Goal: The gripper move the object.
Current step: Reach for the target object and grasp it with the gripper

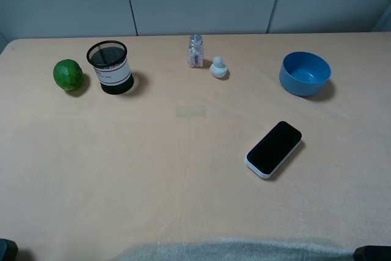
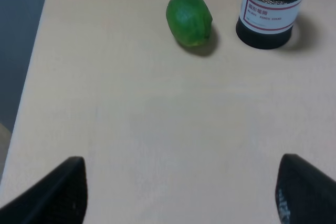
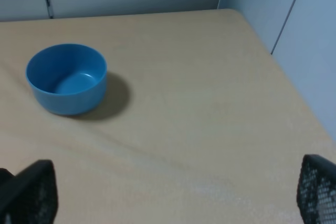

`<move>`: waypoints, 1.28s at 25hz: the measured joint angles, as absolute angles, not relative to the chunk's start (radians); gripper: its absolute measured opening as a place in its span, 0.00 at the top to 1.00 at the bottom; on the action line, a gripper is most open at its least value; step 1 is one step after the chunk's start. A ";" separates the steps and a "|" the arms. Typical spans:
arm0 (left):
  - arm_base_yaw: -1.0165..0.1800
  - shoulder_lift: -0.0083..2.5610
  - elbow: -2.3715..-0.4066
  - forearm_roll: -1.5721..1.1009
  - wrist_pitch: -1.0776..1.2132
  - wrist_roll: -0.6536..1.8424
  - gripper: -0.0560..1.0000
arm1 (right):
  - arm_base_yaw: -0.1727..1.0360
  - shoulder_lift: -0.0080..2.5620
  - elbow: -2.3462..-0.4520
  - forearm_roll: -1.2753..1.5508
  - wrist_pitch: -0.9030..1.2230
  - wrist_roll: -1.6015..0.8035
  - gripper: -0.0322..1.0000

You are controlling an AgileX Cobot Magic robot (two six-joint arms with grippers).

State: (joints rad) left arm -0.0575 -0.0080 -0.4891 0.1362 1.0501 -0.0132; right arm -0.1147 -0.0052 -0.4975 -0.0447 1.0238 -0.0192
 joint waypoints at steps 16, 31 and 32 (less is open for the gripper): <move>-0.058 -0.008 -0.489 0.136 1.050 -0.013 0.19 | -0.115 -0.005 -0.497 -0.045 1.024 -0.019 0.30; -0.058 -0.008 -0.489 0.136 1.050 -0.013 0.19 | -0.115 -0.005 -0.497 -0.044 1.024 0.000 0.30; -0.058 -0.008 -0.489 0.136 1.050 -0.013 0.19 | -0.115 -0.005 -0.497 -0.038 1.024 0.007 0.30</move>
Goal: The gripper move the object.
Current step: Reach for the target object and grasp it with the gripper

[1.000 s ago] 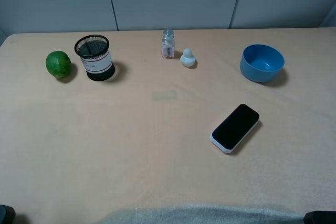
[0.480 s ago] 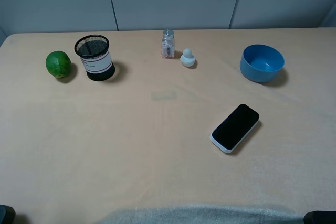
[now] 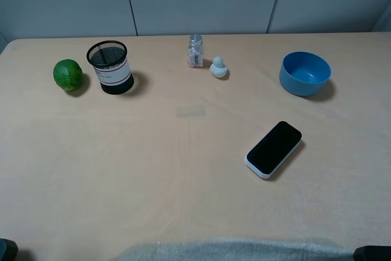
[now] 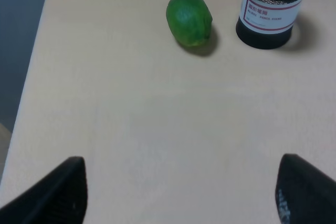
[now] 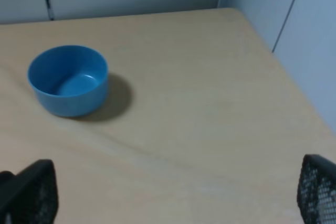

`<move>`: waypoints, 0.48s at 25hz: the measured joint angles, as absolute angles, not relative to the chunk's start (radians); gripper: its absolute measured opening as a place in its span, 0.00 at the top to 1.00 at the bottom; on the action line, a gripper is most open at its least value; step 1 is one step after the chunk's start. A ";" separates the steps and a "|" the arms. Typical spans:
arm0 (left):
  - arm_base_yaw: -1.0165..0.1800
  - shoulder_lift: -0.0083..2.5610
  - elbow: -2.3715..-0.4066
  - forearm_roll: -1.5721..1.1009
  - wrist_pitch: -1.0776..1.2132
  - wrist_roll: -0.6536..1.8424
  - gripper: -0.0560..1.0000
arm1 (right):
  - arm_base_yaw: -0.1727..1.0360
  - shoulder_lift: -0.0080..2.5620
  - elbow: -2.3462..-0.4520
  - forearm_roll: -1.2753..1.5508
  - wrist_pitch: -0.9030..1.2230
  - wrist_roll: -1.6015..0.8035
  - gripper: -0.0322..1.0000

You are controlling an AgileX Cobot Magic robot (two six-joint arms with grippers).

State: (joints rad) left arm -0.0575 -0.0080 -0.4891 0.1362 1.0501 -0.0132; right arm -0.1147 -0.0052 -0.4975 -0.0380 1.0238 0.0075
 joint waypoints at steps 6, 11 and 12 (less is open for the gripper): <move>-0.058 -0.008 -0.489 0.136 1.050 -0.013 0.19 | -0.115 0.056 -0.515 0.023 1.022 0.046 0.30; -0.058 -0.008 -0.489 0.136 1.050 -0.013 0.19 | -0.115 0.213 -0.593 0.062 1.006 0.053 0.30; -0.058 -0.008 -0.489 0.136 1.050 -0.013 0.19 | -0.115 0.257 -0.613 0.065 1.003 0.053 0.30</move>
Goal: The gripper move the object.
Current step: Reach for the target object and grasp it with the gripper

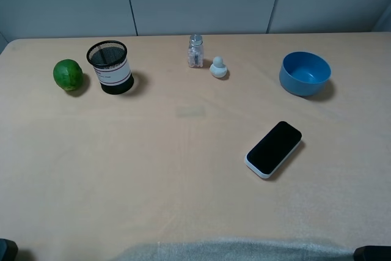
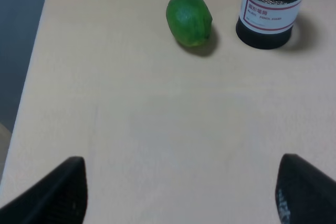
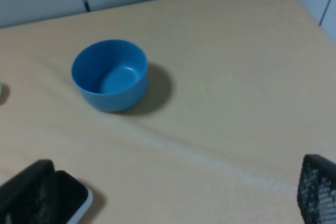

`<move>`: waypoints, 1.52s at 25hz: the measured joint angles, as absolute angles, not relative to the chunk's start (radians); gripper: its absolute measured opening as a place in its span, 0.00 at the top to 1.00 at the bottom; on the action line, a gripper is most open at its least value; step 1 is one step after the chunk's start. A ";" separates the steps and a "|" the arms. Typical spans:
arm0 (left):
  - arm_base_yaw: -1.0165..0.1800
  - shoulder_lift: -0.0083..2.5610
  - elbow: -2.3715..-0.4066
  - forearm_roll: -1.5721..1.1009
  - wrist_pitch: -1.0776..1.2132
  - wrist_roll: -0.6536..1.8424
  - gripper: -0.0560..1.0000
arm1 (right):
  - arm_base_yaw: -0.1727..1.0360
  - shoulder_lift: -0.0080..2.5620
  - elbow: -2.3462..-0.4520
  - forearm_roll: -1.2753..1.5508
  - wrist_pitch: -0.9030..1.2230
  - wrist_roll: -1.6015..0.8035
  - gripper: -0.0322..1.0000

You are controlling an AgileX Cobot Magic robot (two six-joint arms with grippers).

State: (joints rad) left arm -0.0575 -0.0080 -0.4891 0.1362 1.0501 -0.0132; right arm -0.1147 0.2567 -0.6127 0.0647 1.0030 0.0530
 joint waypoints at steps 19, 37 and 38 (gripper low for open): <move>-0.058 -0.008 -0.489 0.136 1.050 -0.013 0.19 | -0.115 1.033 -1.025 0.097 0.970 0.053 0.30; -0.058 -0.008 -0.489 0.136 1.050 -0.013 0.19 | -0.115 1.545 -1.421 0.100 1.078 0.053 0.30; -0.058 -0.008 -0.489 0.136 1.050 -0.013 0.19 | -0.115 1.567 -1.424 0.100 1.078 0.053 0.30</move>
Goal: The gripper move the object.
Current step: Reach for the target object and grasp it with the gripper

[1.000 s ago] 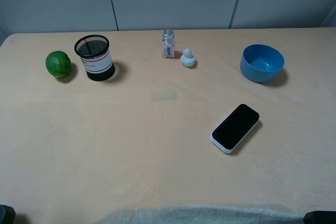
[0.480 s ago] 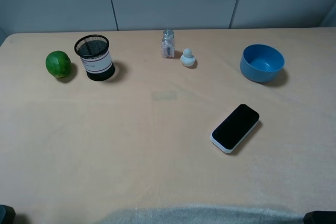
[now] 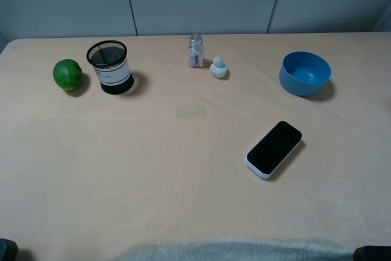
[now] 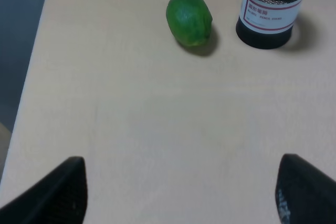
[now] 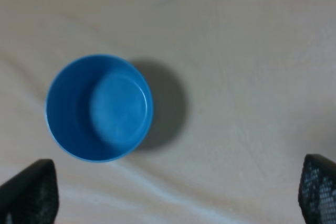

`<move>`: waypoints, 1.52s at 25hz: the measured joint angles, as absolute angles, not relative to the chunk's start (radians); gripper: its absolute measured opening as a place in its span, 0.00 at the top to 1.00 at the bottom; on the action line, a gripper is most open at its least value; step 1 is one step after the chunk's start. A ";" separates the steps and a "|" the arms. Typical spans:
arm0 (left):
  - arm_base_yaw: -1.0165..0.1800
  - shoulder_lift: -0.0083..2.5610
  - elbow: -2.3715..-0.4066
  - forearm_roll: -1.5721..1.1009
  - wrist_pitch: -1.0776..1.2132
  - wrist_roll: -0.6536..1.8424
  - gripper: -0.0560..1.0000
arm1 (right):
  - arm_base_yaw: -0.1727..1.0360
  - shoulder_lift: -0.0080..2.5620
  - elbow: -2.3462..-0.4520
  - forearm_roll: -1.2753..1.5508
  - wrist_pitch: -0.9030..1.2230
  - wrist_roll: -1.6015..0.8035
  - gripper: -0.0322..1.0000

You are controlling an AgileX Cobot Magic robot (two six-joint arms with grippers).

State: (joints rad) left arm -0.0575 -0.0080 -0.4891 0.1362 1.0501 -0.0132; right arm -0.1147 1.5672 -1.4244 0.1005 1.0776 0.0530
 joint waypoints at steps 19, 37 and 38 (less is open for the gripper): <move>-0.058 -0.008 -0.489 0.136 1.050 -0.013 0.19 | 0.005 1.825 -1.427 0.087 1.037 0.053 0.30; -0.058 -0.008 -0.489 0.136 1.050 -0.013 0.19 | 0.007 1.998 -1.427 0.094 0.962 0.048 0.30; -0.058 -0.008 -0.489 0.136 1.050 -0.013 0.19 | 0.007 2.009 -1.427 0.094 0.961 0.045 0.30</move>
State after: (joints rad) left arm -0.0575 -0.0080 -0.4891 0.1362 1.0501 -0.0132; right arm 0.0075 2.0093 -1.4274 0.0941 0.9612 0.0450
